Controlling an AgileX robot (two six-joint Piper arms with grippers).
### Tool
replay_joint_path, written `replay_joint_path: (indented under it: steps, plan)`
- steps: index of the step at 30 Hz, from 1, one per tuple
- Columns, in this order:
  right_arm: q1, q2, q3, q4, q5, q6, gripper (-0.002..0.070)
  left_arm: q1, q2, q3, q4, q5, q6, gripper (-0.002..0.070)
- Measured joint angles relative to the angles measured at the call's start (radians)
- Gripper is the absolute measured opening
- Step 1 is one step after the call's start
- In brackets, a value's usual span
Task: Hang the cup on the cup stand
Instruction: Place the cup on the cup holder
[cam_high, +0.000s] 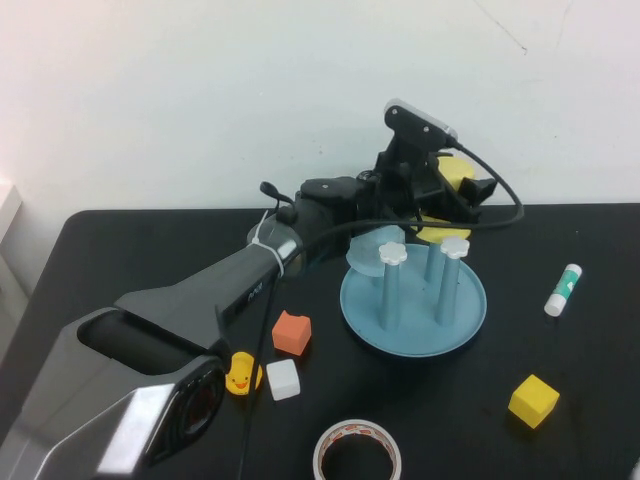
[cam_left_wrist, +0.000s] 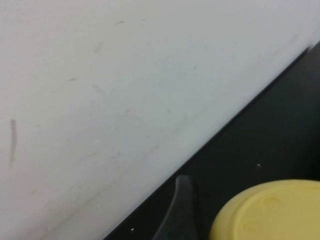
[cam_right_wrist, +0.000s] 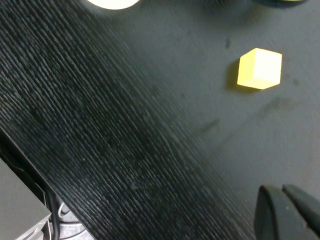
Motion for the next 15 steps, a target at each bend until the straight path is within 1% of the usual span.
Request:
replay_joint_path:
  steps: [3, 5, 10, 13, 15]
  plan:
    - [0.000, 0.000, 0.000, 0.000, 0.000, 0.000, 0.0000, 0.000, 0.000, -0.002, -0.004, -0.038, -0.049, 0.0561]
    - [0.000, 0.000, 0.000, 0.000, 0.000, 0.000, 0.0000, 0.000, 0.000, -0.002, -0.004, -0.051, -0.081, 0.0588]
    - [0.000, 0.000, 0.000, 0.000, 0.000, 0.000, 0.0000, -0.002, -0.004, -0.002, -0.005, -0.059, -0.096, 0.0608]
    - [0.000, 0.000, 0.000, 0.000, 0.000, 0.000, 0.0000, -0.002, -0.020, -0.002, -0.005, -0.068, -0.097, 0.0595]
    - [0.000, 0.000, 0.000, 0.000, 0.000, 0.000, 0.0000, -0.002, -0.047, -0.002, 0.002, -0.075, -0.097, 0.0557]
